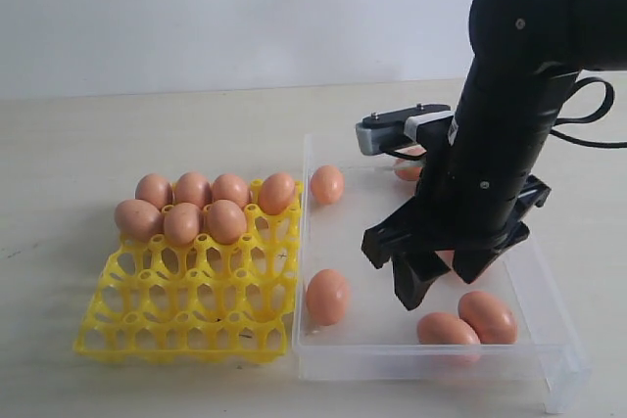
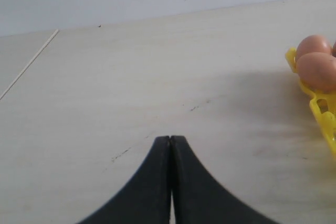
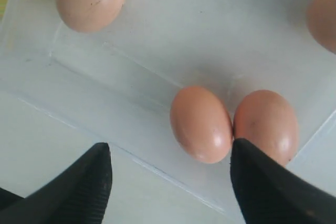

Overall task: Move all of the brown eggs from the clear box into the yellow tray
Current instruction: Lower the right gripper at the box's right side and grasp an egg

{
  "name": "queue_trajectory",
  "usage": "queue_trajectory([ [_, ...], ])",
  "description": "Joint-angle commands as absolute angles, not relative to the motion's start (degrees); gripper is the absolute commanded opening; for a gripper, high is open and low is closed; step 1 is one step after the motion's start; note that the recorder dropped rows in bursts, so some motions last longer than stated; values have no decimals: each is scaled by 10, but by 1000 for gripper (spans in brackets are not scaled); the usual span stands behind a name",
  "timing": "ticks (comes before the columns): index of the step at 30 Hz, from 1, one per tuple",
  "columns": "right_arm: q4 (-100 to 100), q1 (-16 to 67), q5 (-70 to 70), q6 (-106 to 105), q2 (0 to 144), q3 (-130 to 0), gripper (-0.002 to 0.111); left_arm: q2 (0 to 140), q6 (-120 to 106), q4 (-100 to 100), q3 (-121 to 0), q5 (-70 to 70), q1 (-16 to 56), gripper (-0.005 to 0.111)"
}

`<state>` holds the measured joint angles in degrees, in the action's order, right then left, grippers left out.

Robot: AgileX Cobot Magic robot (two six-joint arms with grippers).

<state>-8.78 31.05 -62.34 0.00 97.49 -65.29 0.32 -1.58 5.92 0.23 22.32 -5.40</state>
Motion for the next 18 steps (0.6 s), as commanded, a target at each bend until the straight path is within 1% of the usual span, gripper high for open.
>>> queue_trajectory([
  [1,-92,307,-625,-28,1007,-648,62,0,-12,58,0,218,-51,0],
  [8,-75,307,-628,-30,1047,-648,62,0,-12,58,0,218,-51,0],
  [18,-72,307,-621,-50,1053,-648,62,0,-12,58,0,218,-51,0],
])
